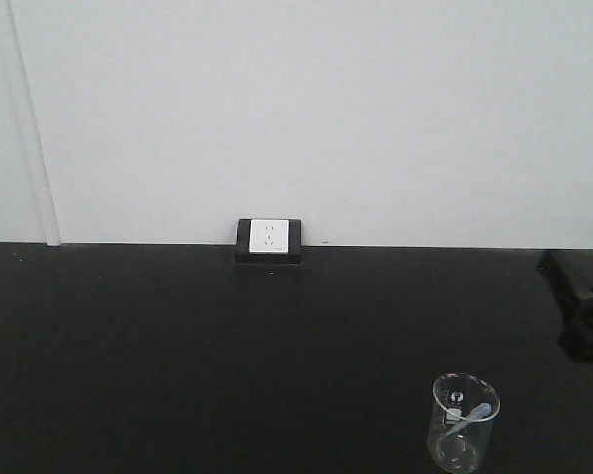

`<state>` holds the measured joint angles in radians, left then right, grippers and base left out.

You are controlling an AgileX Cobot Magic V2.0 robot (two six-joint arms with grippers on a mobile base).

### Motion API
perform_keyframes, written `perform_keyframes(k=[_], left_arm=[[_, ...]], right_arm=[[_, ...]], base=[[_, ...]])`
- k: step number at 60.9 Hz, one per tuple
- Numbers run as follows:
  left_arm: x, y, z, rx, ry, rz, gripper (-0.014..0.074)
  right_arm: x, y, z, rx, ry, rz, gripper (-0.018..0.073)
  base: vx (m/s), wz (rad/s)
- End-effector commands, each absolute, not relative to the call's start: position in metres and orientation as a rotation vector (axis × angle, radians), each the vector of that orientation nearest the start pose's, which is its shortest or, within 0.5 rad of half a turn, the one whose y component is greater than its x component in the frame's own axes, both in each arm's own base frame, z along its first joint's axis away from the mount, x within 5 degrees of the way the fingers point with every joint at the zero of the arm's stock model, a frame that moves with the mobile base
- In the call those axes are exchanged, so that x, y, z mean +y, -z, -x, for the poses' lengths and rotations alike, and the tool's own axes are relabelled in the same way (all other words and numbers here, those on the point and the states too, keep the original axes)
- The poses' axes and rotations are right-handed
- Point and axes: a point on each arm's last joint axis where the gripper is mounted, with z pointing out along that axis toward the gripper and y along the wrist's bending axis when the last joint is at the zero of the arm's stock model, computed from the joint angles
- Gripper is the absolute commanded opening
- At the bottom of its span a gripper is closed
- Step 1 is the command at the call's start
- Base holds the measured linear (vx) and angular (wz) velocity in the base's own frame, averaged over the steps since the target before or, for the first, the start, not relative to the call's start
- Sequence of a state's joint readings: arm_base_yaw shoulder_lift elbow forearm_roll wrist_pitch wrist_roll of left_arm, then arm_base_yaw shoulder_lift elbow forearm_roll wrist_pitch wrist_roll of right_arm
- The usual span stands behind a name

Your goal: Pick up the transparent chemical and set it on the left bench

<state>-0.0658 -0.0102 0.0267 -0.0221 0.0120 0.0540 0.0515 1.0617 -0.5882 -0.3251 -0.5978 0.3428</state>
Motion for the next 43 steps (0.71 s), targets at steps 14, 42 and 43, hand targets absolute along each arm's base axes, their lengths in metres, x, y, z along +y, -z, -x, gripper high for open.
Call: perform_keyframes(k=[14,42,43], left_arm=[[-0.004,-0.206,-0.055,1.429,0.035,-0.064,-0.0003],[-0.004,-0.206,-0.055,1.429,0.035,-0.064,-0.0003],[-0.004,-0.206,-0.055,1.429,0.035,-0.064,-0.0003]], right_arm=[[0.056,-0.297,-0.267,1.34,-0.297,0.352,0.0541],[0.054,-0.221,-0.313,1.361,-0.358,0.197,0.0541],[0.054,-0.22,-0.313,1.356,-0.353,0.198,0.0541]], base=[[0.0,0.0],[0.0,0.0],[0.0,0.0]])
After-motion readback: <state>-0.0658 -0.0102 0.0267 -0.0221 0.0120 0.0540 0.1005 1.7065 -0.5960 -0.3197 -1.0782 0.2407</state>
